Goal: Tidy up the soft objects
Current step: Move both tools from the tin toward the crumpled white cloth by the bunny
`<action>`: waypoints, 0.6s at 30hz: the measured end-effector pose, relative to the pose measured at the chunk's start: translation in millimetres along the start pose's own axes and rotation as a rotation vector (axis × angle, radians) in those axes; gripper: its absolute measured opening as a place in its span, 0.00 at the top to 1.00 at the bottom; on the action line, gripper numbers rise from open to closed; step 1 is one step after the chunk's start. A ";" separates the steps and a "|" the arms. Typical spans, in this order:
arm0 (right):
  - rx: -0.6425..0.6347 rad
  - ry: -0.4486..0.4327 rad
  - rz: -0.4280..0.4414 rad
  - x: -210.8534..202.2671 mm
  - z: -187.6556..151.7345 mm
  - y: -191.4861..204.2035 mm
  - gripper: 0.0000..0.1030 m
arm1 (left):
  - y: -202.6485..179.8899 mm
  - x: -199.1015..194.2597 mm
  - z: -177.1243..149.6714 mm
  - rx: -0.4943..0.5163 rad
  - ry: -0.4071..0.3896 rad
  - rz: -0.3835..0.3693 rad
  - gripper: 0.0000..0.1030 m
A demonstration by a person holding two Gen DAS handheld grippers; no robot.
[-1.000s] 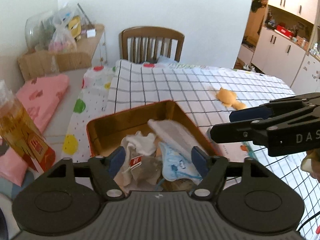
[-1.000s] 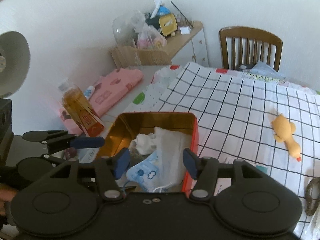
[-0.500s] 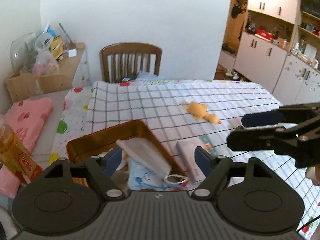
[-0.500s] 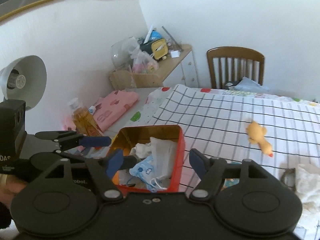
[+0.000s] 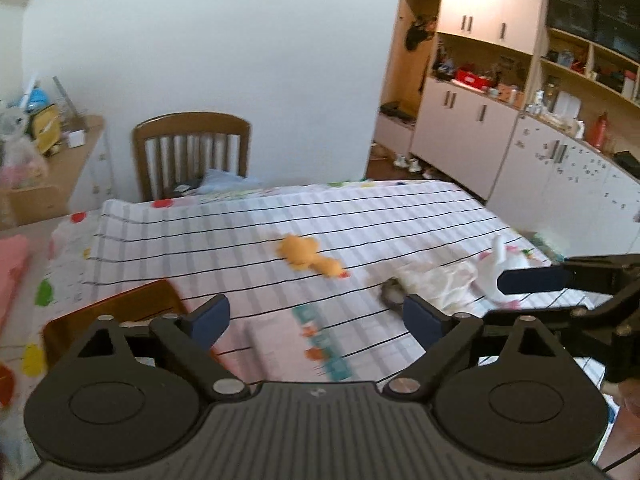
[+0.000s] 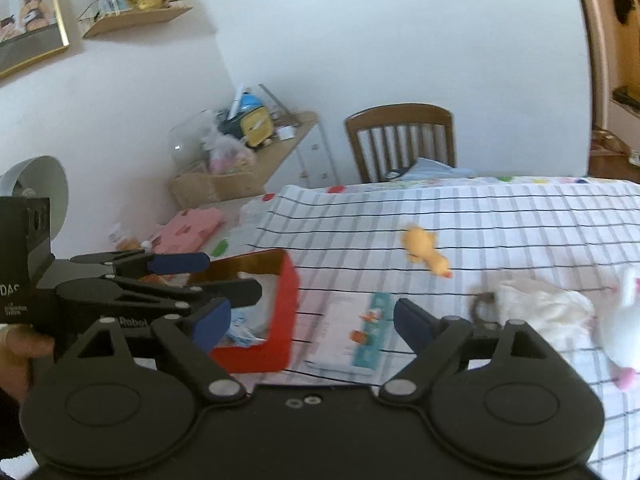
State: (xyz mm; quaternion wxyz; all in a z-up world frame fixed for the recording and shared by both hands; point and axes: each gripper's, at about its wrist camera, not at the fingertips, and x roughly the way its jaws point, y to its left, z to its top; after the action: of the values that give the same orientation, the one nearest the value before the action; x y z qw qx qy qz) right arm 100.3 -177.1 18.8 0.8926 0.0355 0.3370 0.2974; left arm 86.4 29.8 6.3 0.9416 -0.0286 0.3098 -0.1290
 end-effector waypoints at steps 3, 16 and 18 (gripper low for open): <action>0.013 -0.008 -0.035 -14.0 -4.3 -18.4 0.11 | -18.9 11.5 3.1 0.000 -0.014 -0.036 0.05; 0.047 -0.023 -0.162 -49.9 -11.2 -103.4 0.05 | -96.6 78.9 10.5 -0.003 -0.025 -0.042 0.03; 0.046 -0.018 -0.170 -49.4 -11.5 -114.9 0.05 | -102.4 87.0 10.9 -0.017 -0.025 -0.050 0.03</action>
State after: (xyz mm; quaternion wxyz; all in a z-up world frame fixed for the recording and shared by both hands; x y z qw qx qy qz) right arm 122.0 -300.4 8.3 0.9165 0.0298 0.3377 0.2125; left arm 137.2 -92.0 -21.3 0.9415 -0.0458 0.2984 -0.1497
